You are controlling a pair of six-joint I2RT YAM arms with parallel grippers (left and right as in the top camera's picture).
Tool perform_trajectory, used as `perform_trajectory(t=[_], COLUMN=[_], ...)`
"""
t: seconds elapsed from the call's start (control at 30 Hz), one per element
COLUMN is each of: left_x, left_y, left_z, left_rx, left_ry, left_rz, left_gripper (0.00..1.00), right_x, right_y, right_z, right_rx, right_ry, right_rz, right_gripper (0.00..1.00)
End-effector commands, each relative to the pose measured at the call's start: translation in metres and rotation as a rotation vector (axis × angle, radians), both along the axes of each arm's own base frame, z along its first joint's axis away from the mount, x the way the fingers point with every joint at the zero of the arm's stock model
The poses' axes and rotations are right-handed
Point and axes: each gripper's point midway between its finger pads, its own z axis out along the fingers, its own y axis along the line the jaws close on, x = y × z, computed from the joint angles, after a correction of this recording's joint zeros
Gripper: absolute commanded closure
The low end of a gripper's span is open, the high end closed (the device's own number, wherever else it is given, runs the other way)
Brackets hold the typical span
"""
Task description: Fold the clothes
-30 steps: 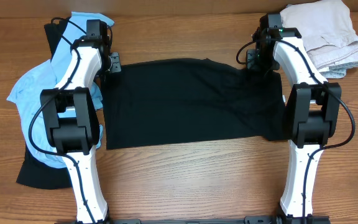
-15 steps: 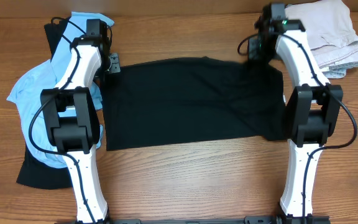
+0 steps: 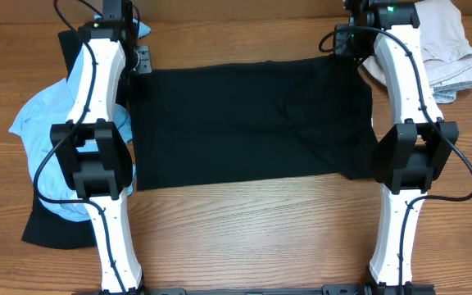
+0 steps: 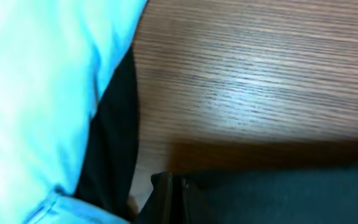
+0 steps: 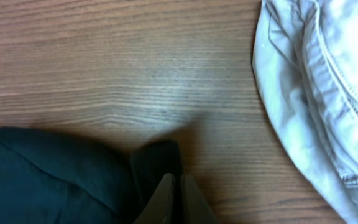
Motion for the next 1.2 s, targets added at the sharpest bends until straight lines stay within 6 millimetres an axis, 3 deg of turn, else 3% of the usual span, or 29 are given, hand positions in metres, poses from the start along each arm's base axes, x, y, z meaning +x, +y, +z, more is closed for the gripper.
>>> perform_trajectory(t=[0.0,0.17,0.33,0.5,0.7,0.9,1.17], left_x=[0.009,0.007,-0.008,-0.040,-0.076,-0.096,-0.131], left_y=[0.010,0.009,-0.001,-0.017,-0.017,-0.026,-0.039], left_z=[0.028,0.060,0.073,0.061,0.055,0.049,-0.001], left_rx=[0.026,0.026,-0.004,-0.086,-0.120,-0.130,-0.132], left_ry=[-0.051,-0.077,-0.034,0.105,0.251,0.341,0.544], left_rz=[-0.005,-0.005,-0.025,-0.048,-0.033,-0.071,-0.124], left_gripper=[0.96,0.96,0.96,0.96,0.96,0.96,0.96], right_x=[0.001,-0.002,-0.027,-0.072,-0.099,-0.125,-0.156], right_y=[-0.001,-0.003,-0.006,-0.014,-0.022,-0.029,-0.032], right_z=[0.019,0.034,0.053,0.051,0.042,0.023,-0.010], right_rx=[0.050,0.165,0.309,0.320,0.268,0.218,0.187], right_ry=[-0.036,-0.048,0.004,0.165,0.282,0.414,0.559], right_rz=[0.001,-0.010,-0.002,-0.043,-0.080,-0.125,-0.148], right_gripper=[0.96,0.96,0.96,0.96,0.96,0.96,0.96])
